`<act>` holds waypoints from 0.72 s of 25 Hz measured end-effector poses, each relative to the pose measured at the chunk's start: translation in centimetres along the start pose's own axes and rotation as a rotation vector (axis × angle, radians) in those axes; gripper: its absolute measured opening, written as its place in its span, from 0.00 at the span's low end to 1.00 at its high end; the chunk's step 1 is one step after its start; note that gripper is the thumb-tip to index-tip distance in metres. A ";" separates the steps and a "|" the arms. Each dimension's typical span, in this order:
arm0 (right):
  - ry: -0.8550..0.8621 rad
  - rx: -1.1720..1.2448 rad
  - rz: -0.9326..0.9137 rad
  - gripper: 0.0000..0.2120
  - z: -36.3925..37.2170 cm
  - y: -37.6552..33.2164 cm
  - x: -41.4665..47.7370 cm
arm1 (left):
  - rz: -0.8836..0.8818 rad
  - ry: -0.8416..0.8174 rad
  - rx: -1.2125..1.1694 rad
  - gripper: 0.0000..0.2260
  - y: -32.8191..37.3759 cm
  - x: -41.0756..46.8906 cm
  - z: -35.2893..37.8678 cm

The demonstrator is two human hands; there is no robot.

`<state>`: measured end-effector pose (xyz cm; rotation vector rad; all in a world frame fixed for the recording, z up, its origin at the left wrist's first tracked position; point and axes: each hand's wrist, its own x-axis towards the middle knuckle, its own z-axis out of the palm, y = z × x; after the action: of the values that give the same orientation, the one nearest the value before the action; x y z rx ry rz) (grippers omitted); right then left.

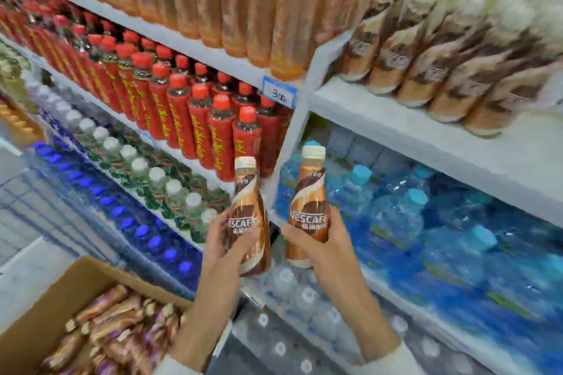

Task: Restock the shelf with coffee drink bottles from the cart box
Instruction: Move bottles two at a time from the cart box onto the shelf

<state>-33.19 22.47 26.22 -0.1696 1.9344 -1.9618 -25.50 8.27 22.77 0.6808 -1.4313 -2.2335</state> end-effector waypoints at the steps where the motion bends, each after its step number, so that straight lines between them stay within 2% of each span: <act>1: 0.024 0.009 -0.024 0.18 -2.0 -0.7 -0.4 | 0.012 -0.033 0.017 0.25 -0.2 -0.2 1.9; 7: 0.112 0.031 -0.186 0.17 -10.9 -5.6 -2.2 | 0.105 -0.237 0.048 0.27 0.7 -0.6 13.0; 13: 0.265 0.004 -0.342 0.20 -15.4 -11.0 -1.1 | 0.217 -0.445 0.058 0.26 4.3 1.4 21.5; 18: 0.441 -0.045 -0.500 0.23 -17.1 -14.7 1.4 | 0.342 -0.660 0.154 0.17 7.4 3.8 26.6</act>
<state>-43.02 37.73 39.65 -0.2729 2.3950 -2.4367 -43.86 22.37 38.37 -0.2938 -1.8554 -2.1685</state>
